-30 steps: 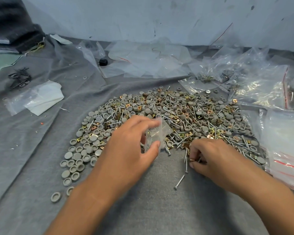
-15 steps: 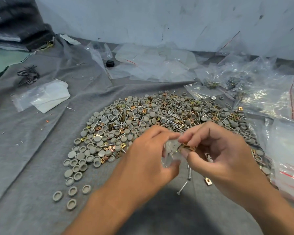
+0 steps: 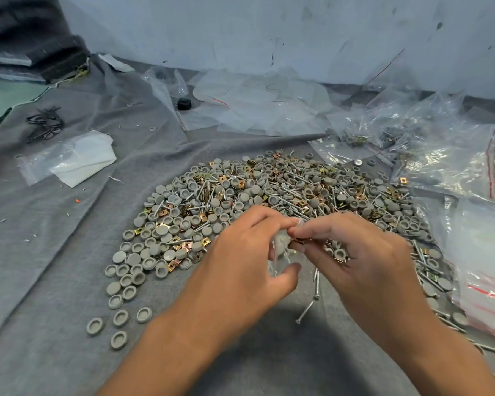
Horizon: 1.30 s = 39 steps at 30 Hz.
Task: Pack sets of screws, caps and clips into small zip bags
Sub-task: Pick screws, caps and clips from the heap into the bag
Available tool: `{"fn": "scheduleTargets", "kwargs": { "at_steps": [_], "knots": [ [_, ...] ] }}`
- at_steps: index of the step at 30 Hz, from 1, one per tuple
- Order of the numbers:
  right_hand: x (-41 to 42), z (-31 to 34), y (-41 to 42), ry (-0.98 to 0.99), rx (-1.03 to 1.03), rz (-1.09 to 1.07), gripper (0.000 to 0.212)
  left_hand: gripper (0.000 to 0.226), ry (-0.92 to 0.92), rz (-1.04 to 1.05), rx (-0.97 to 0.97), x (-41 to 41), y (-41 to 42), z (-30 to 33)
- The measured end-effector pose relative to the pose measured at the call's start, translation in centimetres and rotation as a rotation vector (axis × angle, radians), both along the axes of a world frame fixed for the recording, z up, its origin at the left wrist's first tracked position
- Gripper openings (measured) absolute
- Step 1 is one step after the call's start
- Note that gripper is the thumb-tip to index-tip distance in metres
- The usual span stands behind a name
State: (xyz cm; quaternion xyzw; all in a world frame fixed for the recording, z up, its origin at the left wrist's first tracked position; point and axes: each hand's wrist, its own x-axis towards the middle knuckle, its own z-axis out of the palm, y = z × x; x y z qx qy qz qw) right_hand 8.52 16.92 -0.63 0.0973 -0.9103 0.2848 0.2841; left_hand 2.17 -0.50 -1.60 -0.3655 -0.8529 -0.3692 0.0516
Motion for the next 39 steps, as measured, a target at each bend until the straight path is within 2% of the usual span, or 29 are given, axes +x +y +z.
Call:
{"fn": "scheduleTargets", "kwargs": {
  "at_steps": [4,11,13,14,17,19,22,33,36,39],
  "knots": [
    [0.0,0.0,0.0,0.005,0.049,-0.006,0.019,0.046,-0.007,0.000,0.000,0.0,0.1,0.0],
    [-0.3,0.5,1.3,0.053,0.002,-0.080,0.011,0.050,-0.004,0.032,0.001,0.0,-0.2,0.0],
    [-0.5,0.5,3.1,-0.089,-0.016,-0.163,0.020,0.051,0.002,0.036,-0.006,-0.1,-0.5,0.1],
    [-0.7,0.3,4.0,-0.247,-0.001,-0.198,0.025,0.052,0.006,0.039,-0.014,-0.1,-0.5,0.1],
    [-0.9,-0.7,5.5,-0.694,0.286,-0.214,0.023,0.054,0.015,0.035,-0.032,-0.2,-0.7,0.2],
    [-1.0,-1.4,5.5,-0.779,0.366,-0.197,0.032,0.055,0.017,0.029,-0.040,-0.1,-0.7,0.2],
    [-1.2,-1.6,4.9,-0.739,0.371,-0.217,0.033,0.055,0.023,0.025,-0.052,-0.1,-0.6,0.1],
    [-0.8,-2.3,4.5,-0.652,0.415,-0.251,0.014,0.057,0.029,0.026,-0.057,-0.2,-0.8,0.1],
    [-1.1,-2.6,4.9,-0.642,0.444,-0.243,0.017,0.057,0.027,0.028,-0.063,-0.2,-0.8,0.2],
    [-1.3,-2.6,5.3,-0.642,0.358,-0.241,0.014,0.056,0.027,0.030,-0.071,-0.1,-0.8,0.2]
  ]
}}
